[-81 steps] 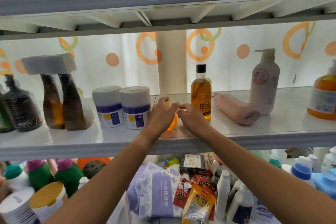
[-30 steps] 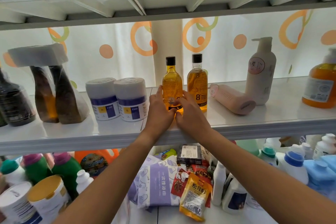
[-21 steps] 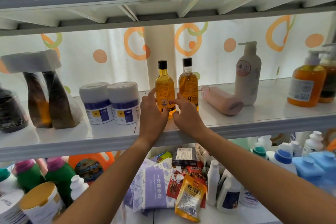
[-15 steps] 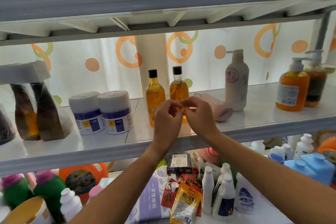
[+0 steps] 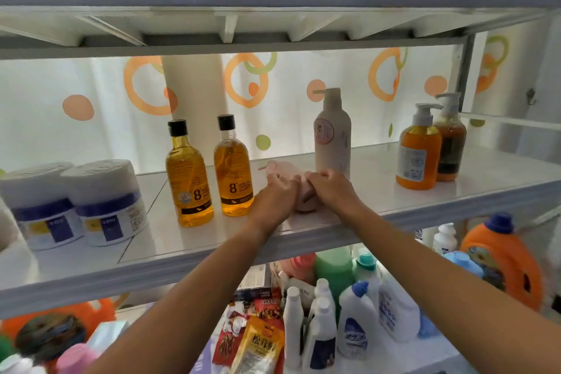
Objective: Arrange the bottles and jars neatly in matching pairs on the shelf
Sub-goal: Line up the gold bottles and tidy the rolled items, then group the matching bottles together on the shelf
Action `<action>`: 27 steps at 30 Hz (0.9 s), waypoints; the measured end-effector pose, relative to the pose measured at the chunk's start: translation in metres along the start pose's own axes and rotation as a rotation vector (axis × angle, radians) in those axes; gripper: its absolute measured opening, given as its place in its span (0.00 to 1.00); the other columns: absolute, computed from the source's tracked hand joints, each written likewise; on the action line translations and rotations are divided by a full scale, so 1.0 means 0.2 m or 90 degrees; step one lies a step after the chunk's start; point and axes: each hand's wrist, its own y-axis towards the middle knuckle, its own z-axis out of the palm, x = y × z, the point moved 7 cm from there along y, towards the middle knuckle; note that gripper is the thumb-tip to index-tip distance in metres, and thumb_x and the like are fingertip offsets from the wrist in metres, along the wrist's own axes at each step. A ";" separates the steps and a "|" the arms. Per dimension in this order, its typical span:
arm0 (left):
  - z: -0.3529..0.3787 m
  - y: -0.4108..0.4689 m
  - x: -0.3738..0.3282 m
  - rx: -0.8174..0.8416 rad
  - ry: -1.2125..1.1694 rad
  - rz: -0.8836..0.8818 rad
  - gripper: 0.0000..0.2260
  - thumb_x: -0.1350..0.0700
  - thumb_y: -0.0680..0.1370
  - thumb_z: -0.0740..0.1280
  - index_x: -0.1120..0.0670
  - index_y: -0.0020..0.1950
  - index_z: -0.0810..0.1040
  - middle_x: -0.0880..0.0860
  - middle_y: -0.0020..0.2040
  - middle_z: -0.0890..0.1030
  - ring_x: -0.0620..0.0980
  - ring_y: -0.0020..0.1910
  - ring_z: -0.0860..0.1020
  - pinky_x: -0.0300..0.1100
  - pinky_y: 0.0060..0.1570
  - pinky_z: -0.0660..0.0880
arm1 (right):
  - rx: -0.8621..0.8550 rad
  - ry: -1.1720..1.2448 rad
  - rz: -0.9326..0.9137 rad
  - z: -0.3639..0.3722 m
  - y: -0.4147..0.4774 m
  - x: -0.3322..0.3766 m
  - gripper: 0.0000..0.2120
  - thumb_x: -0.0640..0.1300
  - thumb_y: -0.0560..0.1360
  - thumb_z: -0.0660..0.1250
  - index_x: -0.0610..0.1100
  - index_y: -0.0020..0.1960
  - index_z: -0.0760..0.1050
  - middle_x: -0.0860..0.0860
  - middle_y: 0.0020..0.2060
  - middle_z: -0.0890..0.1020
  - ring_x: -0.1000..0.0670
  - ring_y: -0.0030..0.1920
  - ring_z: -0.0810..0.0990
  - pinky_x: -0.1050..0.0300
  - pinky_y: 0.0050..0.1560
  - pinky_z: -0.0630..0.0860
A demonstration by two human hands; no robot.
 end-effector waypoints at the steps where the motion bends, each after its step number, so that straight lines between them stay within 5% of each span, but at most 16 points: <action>1: 0.00 0.02 0.01 -0.005 0.000 -0.008 0.29 0.42 0.80 0.57 0.54 0.77 0.58 0.59 0.66 0.74 0.60 0.63 0.74 0.50 0.60 0.71 | 0.007 -0.007 -0.008 0.01 0.02 0.00 0.28 0.64 0.72 0.58 0.44 0.58 0.75 0.47 0.52 0.82 0.45 0.53 0.79 0.44 0.59 0.75; 5: 0.03 0.04 0.01 -0.033 0.059 0.009 0.30 0.35 0.79 0.53 0.51 0.75 0.60 0.58 0.69 0.73 0.61 0.64 0.74 0.50 0.61 0.69 | 0.019 -0.025 -0.053 0.03 0.06 -0.01 0.24 0.65 0.73 0.56 0.47 0.46 0.78 0.50 0.41 0.83 0.46 0.45 0.82 0.44 0.55 0.77; 8: 0.02 0.04 0.02 -0.065 0.023 -0.004 0.29 0.37 0.79 0.57 0.52 0.75 0.59 0.58 0.68 0.75 0.61 0.64 0.74 0.48 0.61 0.69 | -0.003 0.011 -0.075 0.03 0.06 -0.02 0.26 0.66 0.72 0.56 0.48 0.56 0.77 0.49 0.48 0.82 0.46 0.50 0.80 0.43 0.56 0.77; 13: 0.00 0.06 0.03 -0.100 -0.078 0.001 0.26 0.42 0.78 0.64 0.53 0.70 0.62 0.60 0.63 0.77 0.59 0.58 0.78 0.53 0.59 0.75 | -0.005 0.052 -0.141 0.02 0.04 0.02 0.16 0.56 0.79 0.60 0.47 0.61 0.71 0.50 0.49 0.77 0.48 0.51 0.79 0.47 0.55 0.78; 20: -0.01 0.04 0.00 -0.122 -0.140 0.067 0.28 0.52 0.78 0.67 0.52 0.73 0.57 0.60 0.62 0.77 0.55 0.55 0.79 0.41 0.49 0.77 | 0.040 0.080 -0.190 0.04 0.00 0.04 0.15 0.46 0.82 0.54 0.50 0.69 0.62 0.53 0.57 0.73 0.51 0.55 0.73 0.53 0.58 0.76; 24: -0.02 0.03 -0.01 -0.120 -0.181 0.079 0.32 0.53 0.77 0.69 0.51 0.75 0.55 0.57 0.63 0.75 0.50 0.52 0.76 0.40 0.48 0.77 | 0.070 0.102 -0.197 0.04 -0.01 0.05 0.18 0.44 0.83 0.54 0.49 0.72 0.59 0.54 0.58 0.71 0.55 0.53 0.72 0.68 0.44 0.74; 27: -0.03 0.03 -0.01 -0.135 -0.184 0.092 0.35 0.55 0.76 0.70 0.51 0.77 0.54 0.57 0.67 0.73 0.53 0.57 0.77 0.48 0.54 0.80 | 0.084 0.132 -0.196 0.05 -0.01 0.05 0.19 0.43 0.82 0.55 0.48 0.72 0.59 0.50 0.62 0.74 0.53 0.53 0.75 0.73 0.38 0.74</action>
